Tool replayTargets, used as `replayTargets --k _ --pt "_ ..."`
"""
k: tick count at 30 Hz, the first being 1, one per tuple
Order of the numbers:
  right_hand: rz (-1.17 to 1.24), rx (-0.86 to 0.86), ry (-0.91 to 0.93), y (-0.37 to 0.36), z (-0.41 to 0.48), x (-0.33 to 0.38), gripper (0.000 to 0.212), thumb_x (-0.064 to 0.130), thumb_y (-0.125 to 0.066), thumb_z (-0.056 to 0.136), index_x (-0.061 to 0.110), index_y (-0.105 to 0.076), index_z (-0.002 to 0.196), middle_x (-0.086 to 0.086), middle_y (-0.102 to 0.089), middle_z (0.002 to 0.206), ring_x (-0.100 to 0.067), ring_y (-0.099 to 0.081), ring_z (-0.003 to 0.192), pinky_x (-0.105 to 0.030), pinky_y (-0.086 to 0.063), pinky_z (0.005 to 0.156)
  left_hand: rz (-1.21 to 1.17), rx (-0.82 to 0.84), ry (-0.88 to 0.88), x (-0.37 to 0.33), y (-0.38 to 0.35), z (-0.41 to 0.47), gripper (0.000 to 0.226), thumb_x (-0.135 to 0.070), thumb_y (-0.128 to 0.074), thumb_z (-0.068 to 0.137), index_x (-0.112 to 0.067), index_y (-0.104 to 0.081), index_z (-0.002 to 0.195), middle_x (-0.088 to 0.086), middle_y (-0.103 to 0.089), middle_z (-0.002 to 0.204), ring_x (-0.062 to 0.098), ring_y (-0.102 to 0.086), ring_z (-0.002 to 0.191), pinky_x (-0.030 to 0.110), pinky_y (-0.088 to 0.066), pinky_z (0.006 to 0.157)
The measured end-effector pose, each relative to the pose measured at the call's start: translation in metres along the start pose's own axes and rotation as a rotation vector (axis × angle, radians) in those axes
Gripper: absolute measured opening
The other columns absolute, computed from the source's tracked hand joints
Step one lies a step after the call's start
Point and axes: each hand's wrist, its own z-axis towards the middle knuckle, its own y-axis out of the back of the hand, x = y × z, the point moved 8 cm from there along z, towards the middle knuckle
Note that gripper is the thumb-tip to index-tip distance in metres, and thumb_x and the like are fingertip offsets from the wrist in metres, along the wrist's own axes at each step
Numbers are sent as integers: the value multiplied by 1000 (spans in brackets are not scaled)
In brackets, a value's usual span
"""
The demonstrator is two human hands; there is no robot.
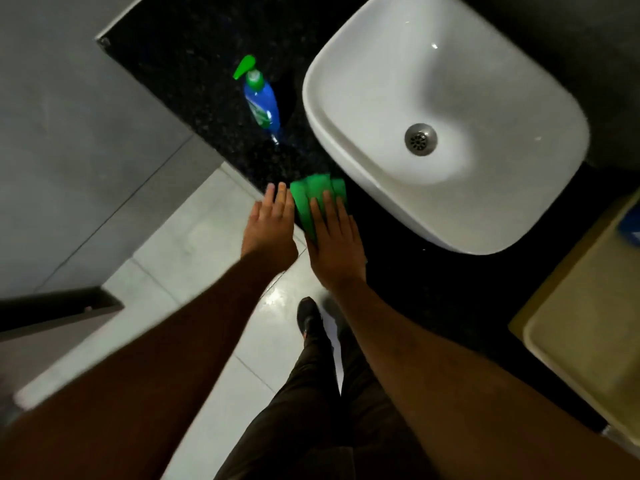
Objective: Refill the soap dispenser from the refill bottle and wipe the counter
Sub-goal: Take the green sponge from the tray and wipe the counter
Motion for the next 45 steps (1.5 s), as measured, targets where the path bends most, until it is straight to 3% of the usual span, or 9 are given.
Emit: replayTargets --k 11,18,21,25,30,36,38,40,45 --pt "41 87 -301 15 -199 -173 88 71 -43 97 35 -2 166 0 -1 176 -24 -5 163 -43 -14 129 0 -56 -412 -155 -56 -60 85 -23 -41 87 -1 -21 166 19 -17 175 35 -19 163 50 -26 130" --pt "164 199 -298 16 -208 -161 96 16 -64 89 31 -7 166 -1 14 174 -31 11 161 -52 -25 128 -31 -68 -481 -181 -49 -85 99 -16 -74 76 2 -30 163 20 -25 173 37 -29 159 51 -35 126" --pt "354 215 -319 39 -207 -158 83 12 -54 92 24 -17 165 -5 1 174 -30 1 162 -48 -22 129 -27 -105 -559 -197 -48 -99 89 -18 -55 81 1 -27 163 20 -21 173 38 -31 159 54 -36 124" --pt "858 -108 -606 104 -217 -180 77 8 -43 83 15 -36 160 -5 -29 169 -20 -20 160 -37 -20 131 -87 -141 -599 -232 -33 -105 102 -36 -44 76 -3 -15 168 17 -9 177 34 -13 165 51 -14 130" --pt "1174 -642 -920 171 -270 -249 57 -14 -45 95 12 -56 145 -8 -59 145 -21 -55 135 -32 -42 119 -58 -164 -734 -306 -15 -110 111 -32 -58 77 -5 -1 169 13 6 178 29 2 166 48 -8 132" --pt "1038 -975 -1187 215 -329 -372 60 0 -47 93 21 -55 148 -2 -64 130 -27 -60 124 -32 -51 101 71 -184 -869 -374 1 -118 109 -28 -61 81 -7 -1 169 11 9 178 28 9 166 48 -8 134" --pt "826 -901 -1132 222 -335 -409 64 3 -46 96 20 -43 157 -4 -54 149 -26 -51 138 -32 -47 108 116 -188 -873 -385 1 -114 108 -26 -60 78 -6 -5 169 11 5 178 28 5 166 49 -12 134" --pt "566 -582 -1116 206 -336 -438 71 7 -50 102 20 -20 165 -7 -21 172 -29 -27 156 -44 -34 123 130 -201 -875 -389 0 -112 111 -25 -62 73 -7 -9 169 10 1 179 28 1 166 48 -12 133" --pt "408 7 -1193 131 -339 -437 94 52 -46 105 5 10 163 -19 12 172 -37 -1 161 -50 -11 130 162 -188 -849 -376 -1 -104 121 -36 -67 69 -10 -4 170 8 4 179 26 -1 166 49 -13 131"
